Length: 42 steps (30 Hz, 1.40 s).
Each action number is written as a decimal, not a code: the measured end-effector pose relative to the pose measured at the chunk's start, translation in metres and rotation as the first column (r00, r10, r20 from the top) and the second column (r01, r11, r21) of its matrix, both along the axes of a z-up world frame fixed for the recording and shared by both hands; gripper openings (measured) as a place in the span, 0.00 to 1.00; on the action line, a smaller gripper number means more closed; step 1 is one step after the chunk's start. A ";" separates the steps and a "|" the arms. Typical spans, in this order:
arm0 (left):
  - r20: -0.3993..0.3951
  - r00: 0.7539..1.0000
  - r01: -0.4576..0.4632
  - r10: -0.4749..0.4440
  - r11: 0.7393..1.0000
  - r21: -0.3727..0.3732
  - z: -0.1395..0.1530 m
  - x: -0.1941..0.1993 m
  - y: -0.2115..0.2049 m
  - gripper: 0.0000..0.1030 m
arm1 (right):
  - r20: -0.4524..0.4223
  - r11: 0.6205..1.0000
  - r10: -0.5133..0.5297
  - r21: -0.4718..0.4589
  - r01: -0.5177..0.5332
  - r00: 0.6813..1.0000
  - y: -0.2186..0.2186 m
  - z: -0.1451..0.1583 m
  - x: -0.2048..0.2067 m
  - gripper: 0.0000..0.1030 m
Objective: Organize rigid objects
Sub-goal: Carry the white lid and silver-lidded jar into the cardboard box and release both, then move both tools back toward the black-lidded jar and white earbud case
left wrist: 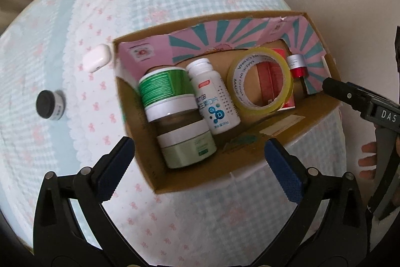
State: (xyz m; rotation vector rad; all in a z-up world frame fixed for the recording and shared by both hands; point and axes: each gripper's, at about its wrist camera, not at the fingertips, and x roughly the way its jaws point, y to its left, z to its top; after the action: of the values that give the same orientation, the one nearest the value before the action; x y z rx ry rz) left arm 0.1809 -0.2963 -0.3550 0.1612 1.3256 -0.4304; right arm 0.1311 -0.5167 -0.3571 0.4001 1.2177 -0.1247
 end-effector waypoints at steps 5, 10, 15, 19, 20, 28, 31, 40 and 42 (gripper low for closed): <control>0.027 0.999 -0.028 0.028 1.000 -0.011 0.014 -0.005 0.012 1.00 | 0.021 1.000 -0.017 0.001 0.017 1.000 0.000 0.008 -0.004 1.00; 0.071 0.997 -0.038 0.039 0.999 -0.007 0.032 -0.013 0.022 1.00 | 0.036 1.000 -0.011 -0.022 0.012 0.999 0.007 0.023 -0.009 1.00; 0.107 0.992 -0.060 0.059 0.998 0.000 0.055 -0.028 0.041 1.00 | 0.049 0.999 -0.004 -0.045 0.006 0.999 0.015 0.041 -0.016 1.00; 0.146 0.986 -0.086 0.085 0.996 0.006 0.077 -0.042 0.069 1.00 | 0.054 0.999 -0.004 -0.047 0.006 0.999 0.026 0.060 -0.025 1.00; 0.153 0.984 -0.095 0.093 0.995 0.007 0.081 -0.045 0.076 1.00 | 0.059 0.999 0.000 -0.052 0.003 0.998 0.032 0.067 -0.028 1.00; 0.211 0.966 -0.154 0.152 0.988 -0.007 0.121 -0.059 0.153 1.00 | 0.100 0.993 0.042 -0.118 -0.030 0.994 0.093 0.125 -0.043 1.00; 0.234 0.959 -0.168 0.161 0.986 0.012 0.131 -0.059 0.183 1.00 | 0.119 0.989 0.051 -0.142 -0.034 0.992 0.124 0.147 -0.043 1.00; 0.272 0.945 -0.189 0.179 0.982 0.009 0.150 -0.040 0.271 1.00 | 0.130 0.988 0.053 -0.153 -0.033 0.990 0.218 0.169 -0.020 1.00; 0.272 0.949 -0.173 0.161 0.985 0.019 0.147 -0.033 0.287 1.00 | 0.126 0.988 0.048 -0.151 -0.029 0.991 0.234 0.168 -0.016 1.00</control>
State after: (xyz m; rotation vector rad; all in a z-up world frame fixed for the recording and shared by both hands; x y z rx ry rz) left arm 0.1479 -0.0088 -0.2075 0.1362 1.0706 -0.2269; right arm 0.1154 -0.2831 -0.1896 0.2505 1.0800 -0.1528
